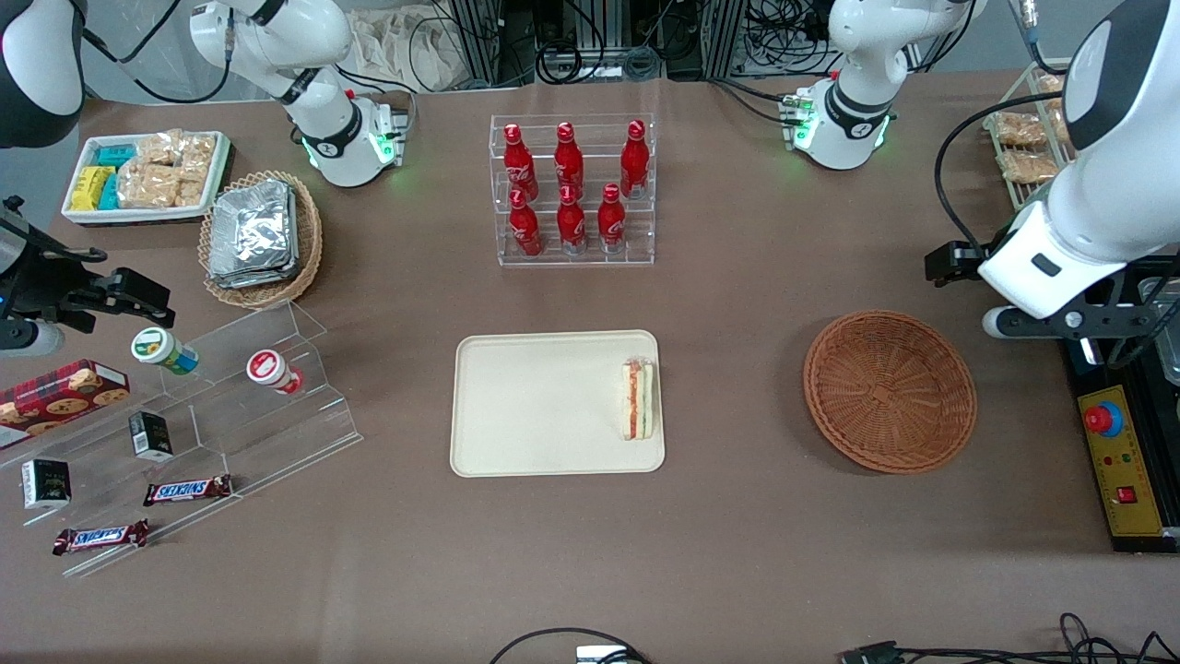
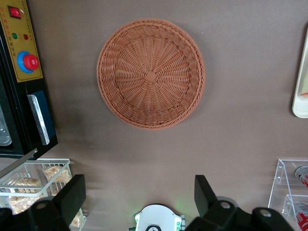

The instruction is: Place sandwich from basket to tray

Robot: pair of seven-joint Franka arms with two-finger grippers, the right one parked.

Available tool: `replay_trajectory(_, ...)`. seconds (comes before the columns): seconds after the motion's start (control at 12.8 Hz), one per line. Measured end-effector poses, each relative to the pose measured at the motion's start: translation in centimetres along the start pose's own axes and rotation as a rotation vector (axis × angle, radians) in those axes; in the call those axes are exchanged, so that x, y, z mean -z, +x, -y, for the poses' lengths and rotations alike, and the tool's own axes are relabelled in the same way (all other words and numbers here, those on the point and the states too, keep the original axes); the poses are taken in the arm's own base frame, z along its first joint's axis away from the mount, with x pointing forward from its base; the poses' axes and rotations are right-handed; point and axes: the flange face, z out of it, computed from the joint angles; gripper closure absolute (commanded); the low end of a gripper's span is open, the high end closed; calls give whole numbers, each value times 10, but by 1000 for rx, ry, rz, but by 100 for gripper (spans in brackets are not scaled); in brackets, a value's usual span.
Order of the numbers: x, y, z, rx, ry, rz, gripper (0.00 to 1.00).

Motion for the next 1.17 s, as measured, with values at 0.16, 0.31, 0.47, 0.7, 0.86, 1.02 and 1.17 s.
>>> replay_trajectory(0.16,-12,1,7,11,-15,29,0)
replay_trajectory(0.31,-24,0,29,51,-81,58,0)
replay_trajectory(0.47,-32,-5,44,82,-100,56,0)
replay_trajectory(0.7,-33,-18,28,75,-77,17,0)
replay_trajectory(0.86,-29,-26,22,75,-60,5,0)
replay_trajectory(1.02,-27,-27,27,80,-52,-6,0)
replay_trajectory(1.17,-25,-25,32,52,-51,-39,0)
